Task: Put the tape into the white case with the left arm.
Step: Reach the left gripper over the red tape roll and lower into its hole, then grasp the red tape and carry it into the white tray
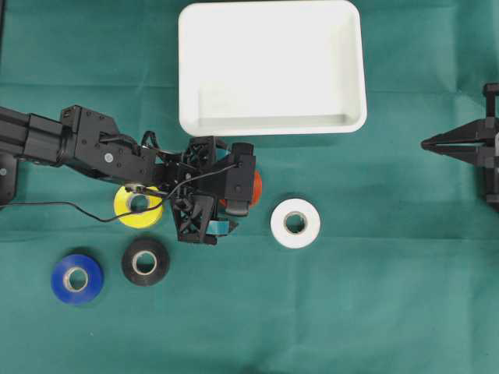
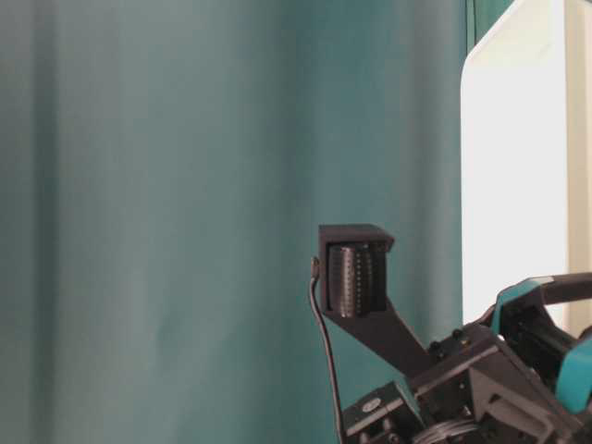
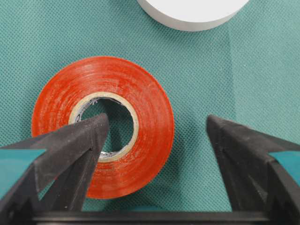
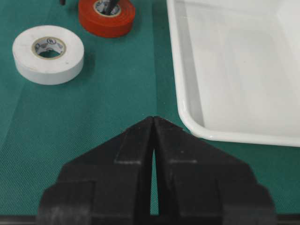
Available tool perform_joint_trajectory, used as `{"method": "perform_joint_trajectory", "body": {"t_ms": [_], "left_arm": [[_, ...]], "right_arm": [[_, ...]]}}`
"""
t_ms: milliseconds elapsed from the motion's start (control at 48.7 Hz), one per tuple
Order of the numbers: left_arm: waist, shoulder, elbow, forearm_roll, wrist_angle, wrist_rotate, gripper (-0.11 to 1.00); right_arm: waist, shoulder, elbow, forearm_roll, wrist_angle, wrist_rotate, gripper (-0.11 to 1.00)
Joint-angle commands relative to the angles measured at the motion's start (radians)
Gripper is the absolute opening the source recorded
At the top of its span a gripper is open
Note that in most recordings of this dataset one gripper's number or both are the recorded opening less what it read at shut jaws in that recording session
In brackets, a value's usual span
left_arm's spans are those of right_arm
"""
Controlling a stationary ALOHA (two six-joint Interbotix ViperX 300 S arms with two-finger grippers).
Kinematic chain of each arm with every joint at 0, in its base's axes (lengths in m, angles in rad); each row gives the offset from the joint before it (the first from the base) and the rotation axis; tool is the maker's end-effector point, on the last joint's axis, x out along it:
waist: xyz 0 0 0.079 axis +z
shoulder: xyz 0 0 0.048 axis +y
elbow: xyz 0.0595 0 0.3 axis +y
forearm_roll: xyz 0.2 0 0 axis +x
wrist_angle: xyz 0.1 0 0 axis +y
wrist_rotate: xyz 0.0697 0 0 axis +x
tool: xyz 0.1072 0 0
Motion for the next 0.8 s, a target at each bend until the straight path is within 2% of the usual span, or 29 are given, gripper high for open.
{"method": "perform_joint_trajectory", "body": {"t_ms": [0, 226, 451, 780], "left_arm": [[0.008, -0.015, -0.018, 0.0, 0.017, -0.003, 0.86], [0.005, -0.032, -0.034, 0.002, 0.052, -0.002, 0.25], [-0.002, -0.095, -0.035, 0.0, 0.078, -0.003, 0.25], [-0.012, -0.207, -0.072, 0.0, 0.245, -0.005, 0.25]], "right_arm": [[-0.002, 0.006, -0.012, -0.002, -0.009, 0.002, -0.09], [-0.002, 0.006, -0.012, -0.002, -0.009, 0.002, -0.09], [-0.002, 0.005, -0.012, -0.002, -0.009, 0.002, -0.09], [-0.002, -0.003, -0.011, -0.002, -0.008, 0.002, -0.09]]}}
